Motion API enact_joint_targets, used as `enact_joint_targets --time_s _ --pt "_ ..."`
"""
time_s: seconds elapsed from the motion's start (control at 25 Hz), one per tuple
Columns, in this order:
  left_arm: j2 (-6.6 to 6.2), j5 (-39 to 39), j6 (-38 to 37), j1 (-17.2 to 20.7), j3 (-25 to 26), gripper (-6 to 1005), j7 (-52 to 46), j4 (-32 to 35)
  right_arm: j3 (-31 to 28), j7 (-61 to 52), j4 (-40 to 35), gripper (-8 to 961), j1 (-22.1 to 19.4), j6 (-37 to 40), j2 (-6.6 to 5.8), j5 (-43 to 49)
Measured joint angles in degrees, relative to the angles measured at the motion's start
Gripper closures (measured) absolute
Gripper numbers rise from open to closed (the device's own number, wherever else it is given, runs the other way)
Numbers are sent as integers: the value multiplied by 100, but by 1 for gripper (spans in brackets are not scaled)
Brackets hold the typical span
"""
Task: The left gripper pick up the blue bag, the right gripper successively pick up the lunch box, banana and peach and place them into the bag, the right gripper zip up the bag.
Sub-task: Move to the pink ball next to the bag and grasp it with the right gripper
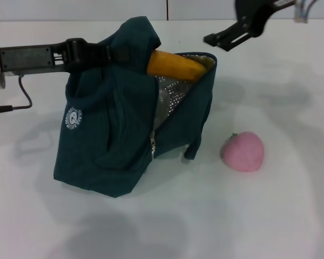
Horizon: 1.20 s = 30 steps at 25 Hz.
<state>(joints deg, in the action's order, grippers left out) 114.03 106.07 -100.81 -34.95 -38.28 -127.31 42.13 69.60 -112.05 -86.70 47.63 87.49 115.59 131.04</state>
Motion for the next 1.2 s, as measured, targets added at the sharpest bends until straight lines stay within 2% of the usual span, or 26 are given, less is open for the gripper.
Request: enact_joint_targets --time_s 0.24,0.4,0.56,0.72,0.84,1.04,1.2 --pt "-5 9 -2 13 -2 964 5 -3 -1018 -1072 102 82 -244 985 -22 -79" --pt "-11 85 -5 15 -4 964 -18 -3 -1211 -1893 398 84 -307 1539 -57 4" --pt "-11 121 -5 -15 -4 964 -14 -3 -1217 -2644 1108 91 -56 2062 -171 319" --pt "-3 129 -2 -29 -4 964 0 -3 -1176 -2798 1809 99 241 2179 -235 660" --pt "12 133 0 -30 -4 964 8 -3 -1011 -2741 2064 106 312 2016 -215 852" --pt "19 134 1 -30 -4 964 12 -3 -360 -2685 2507 117 401 1638 -170 957" --pt "21 134 1 -30 -4 964 13 -3 -140 -2681 2705 126 447 1421 -120 989"
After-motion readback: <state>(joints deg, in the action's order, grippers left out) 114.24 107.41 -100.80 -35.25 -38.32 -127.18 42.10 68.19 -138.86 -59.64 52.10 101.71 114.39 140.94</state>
